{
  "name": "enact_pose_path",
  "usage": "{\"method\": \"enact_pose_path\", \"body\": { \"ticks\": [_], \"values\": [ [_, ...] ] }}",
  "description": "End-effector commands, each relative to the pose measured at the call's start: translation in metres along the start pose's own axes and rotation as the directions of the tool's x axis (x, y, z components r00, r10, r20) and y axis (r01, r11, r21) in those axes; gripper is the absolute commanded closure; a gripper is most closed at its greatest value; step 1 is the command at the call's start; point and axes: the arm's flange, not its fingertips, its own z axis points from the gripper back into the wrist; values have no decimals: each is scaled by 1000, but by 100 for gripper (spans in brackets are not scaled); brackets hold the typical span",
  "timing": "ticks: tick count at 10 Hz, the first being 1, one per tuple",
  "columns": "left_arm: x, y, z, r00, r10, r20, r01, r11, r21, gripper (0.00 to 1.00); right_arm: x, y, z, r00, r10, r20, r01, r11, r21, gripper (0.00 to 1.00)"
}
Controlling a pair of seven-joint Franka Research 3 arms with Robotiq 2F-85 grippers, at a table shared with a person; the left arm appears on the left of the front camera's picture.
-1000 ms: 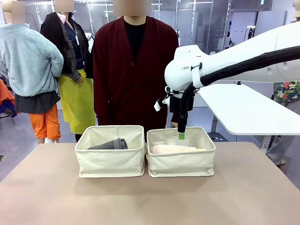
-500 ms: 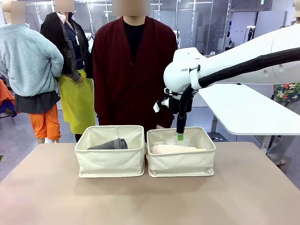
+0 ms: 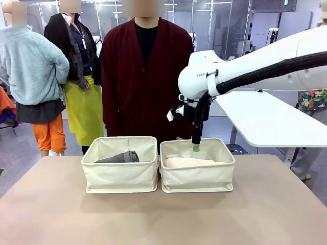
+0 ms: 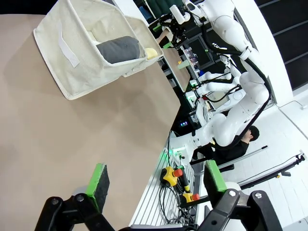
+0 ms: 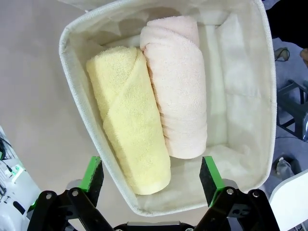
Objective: Divide the towels into two baskets.
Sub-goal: Pick up one hotel-folded towel from the bottom of the table and place it in the Fabric basket indicated by the person.
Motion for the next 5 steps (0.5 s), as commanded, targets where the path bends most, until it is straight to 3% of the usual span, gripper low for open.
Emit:
{"method": "enact_pose_path", "body": {
  "ticks": [1, 3, 5],
  "values": [
    [-3, -2, 2, 1000, 1, -5, -1, 1000, 0, 0, -14, 23, 32, 1000, -28, 1, 28, 1000, -13, 0],
    [-3, -2, 2, 1000, 1, -5, -1, 1000, 0, 0, -39, 60, 50, 998, -27, 62, 25, 999, 46, 0],
    [-3, -2, 2, 1000, 1, -5, -1, 1000, 0, 0, -88, 89, 63, 982, -104, 155, 78, 984, 163, 0]
  ]
}}
